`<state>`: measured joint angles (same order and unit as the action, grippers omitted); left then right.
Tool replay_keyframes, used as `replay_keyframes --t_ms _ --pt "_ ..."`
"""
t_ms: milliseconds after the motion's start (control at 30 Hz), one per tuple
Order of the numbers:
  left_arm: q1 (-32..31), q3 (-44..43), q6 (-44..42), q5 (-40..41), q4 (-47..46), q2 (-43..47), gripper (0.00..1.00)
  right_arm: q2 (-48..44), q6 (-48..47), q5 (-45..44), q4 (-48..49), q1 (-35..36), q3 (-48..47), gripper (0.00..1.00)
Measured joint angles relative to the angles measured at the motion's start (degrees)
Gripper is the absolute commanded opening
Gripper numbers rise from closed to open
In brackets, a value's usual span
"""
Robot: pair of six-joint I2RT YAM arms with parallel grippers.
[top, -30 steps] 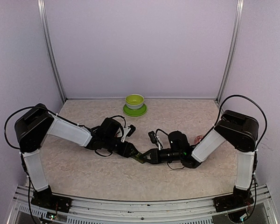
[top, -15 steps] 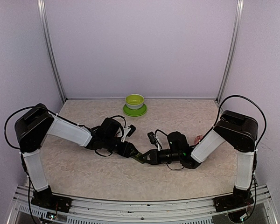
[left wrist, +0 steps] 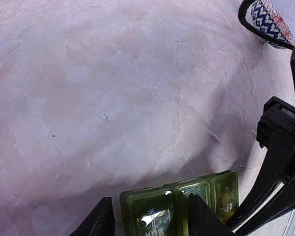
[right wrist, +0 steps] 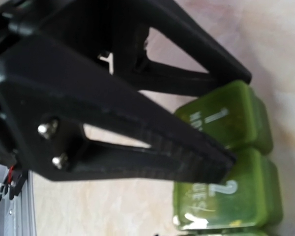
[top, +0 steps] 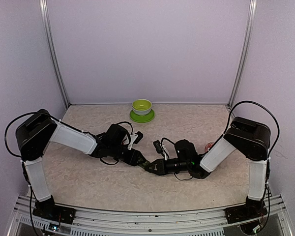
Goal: Sort the pills into containers
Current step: Close the lid of the pill container on the pill container, then position the pill container at the center of the board.
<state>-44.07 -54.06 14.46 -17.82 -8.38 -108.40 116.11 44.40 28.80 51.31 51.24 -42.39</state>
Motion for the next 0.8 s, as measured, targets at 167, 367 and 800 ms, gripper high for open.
replay_keyframes --t_ms 167,367,800 --pt "0.0 0.0 0.02 0.02 -0.02 0.0 0.5 -0.59 -1.68 1.09 -0.83 0.02 -0.02 0.19" --pt "0.0 0.35 0.09 0.2 -0.42 0.13 0.58 -5.66 -6.49 0.9 -8.57 0.13 -0.37 0.37" --pt "0.02 4.76 0.31 0.17 -2.93 3.04 0.75 -16.28 -23.32 -13.79 -31.87 4.2 -5.79 0.82"
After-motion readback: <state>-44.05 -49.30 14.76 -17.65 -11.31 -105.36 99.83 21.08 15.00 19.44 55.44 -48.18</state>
